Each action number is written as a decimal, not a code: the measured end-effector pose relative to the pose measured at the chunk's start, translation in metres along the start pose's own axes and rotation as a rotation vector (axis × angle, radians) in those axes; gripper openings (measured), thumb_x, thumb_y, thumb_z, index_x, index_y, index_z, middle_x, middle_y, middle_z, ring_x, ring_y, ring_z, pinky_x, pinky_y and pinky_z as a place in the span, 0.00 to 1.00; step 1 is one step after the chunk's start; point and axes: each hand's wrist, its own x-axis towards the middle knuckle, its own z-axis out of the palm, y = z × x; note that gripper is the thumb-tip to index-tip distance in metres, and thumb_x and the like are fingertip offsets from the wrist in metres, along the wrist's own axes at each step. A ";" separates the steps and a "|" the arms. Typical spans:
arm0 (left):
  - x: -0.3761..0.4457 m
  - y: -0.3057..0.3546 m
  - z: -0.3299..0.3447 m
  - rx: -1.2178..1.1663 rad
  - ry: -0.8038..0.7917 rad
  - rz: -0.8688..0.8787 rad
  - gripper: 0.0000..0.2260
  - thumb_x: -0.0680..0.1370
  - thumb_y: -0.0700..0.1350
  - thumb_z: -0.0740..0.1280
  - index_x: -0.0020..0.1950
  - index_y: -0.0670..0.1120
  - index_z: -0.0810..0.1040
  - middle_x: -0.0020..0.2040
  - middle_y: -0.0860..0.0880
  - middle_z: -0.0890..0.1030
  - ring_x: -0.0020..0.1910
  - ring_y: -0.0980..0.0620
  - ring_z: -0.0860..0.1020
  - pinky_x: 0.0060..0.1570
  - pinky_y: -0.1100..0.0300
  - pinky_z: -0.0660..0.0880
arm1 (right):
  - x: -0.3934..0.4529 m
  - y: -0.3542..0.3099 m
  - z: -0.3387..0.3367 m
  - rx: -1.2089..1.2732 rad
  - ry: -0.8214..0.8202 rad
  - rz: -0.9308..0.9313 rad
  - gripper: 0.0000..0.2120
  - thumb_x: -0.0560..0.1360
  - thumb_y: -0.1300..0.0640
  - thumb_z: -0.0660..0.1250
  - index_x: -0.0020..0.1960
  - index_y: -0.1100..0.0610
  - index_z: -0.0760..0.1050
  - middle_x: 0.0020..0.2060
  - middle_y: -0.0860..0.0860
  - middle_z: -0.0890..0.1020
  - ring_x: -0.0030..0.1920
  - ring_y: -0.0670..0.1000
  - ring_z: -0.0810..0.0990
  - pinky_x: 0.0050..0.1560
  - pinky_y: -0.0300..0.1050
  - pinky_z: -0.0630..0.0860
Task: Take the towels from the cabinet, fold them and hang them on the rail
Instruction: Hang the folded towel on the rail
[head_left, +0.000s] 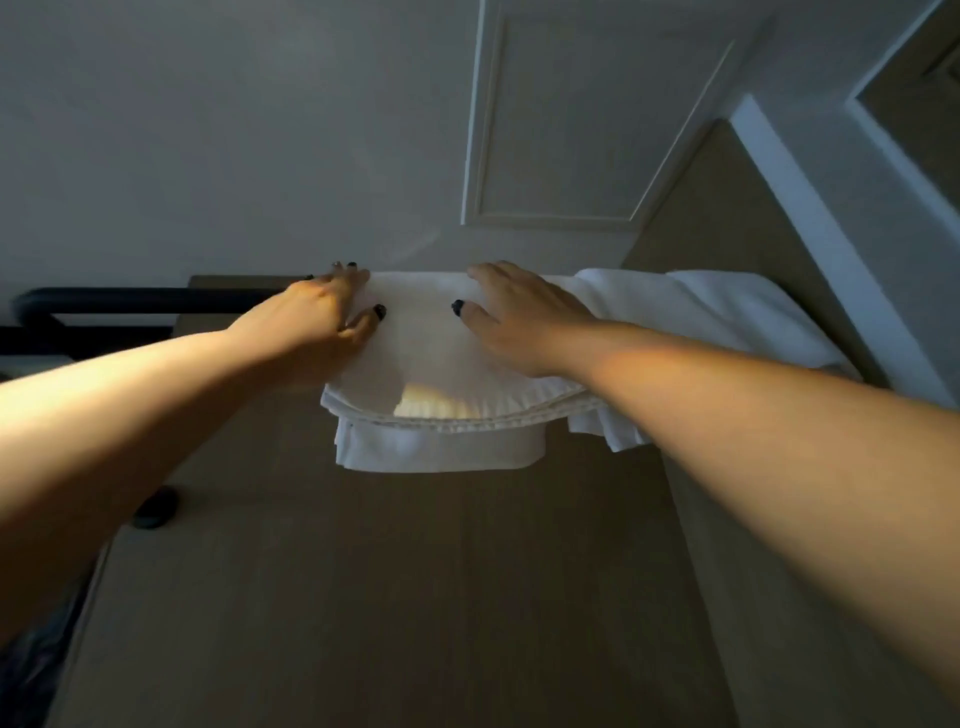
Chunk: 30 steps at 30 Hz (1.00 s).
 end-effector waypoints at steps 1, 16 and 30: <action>-0.004 -0.005 -0.006 0.013 -0.008 0.014 0.25 0.83 0.54 0.57 0.78 0.45 0.61 0.74 0.39 0.69 0.70 0.38 0.70 0.63 0.47 0.69 | -0.001 -0.009 -0.003 -0.015 -0.008 -0.006 0.23 0.83 0.46 0.52 0.72 0.58 0.63 0.71 0.55 0.68 0.70 0.58 0.68 0.67 0.54 0.66; -0.104 -0.121 -0.093 0.001 -0.233 0.029 0.29 0.83 0.56 0.54 0.81 0.45 0.51 0.80 0.42 0.54 0.80 0.48 0.52 0.75 0.54 0.50 | -0.032 -0.169 -0.012 -0.030 -0.126 0.068 0.26 0.83 0.47 0.53 0.77 0.57 0.56 0.75 0.52 0.63 0.74 0.56 0.62 0.68 0.52 0.63; -0.254 -0.173 -0.063 -0.134 -0.373 -0.107 0.30 0.83 0.58 0.53 0.81 0.47 0.51 0.81 0.47 0.52 0.80 0.54 0.48 0.75 0.53 0.53 | -0.136 -0.256 0.088 0.071 -0.379 -0.022 0.32 0.83 0.45 0.54 0.80 0.56 0.47 0.80 0.51 0.51 0.79 0.52 0.48 0.78 0.51 0.51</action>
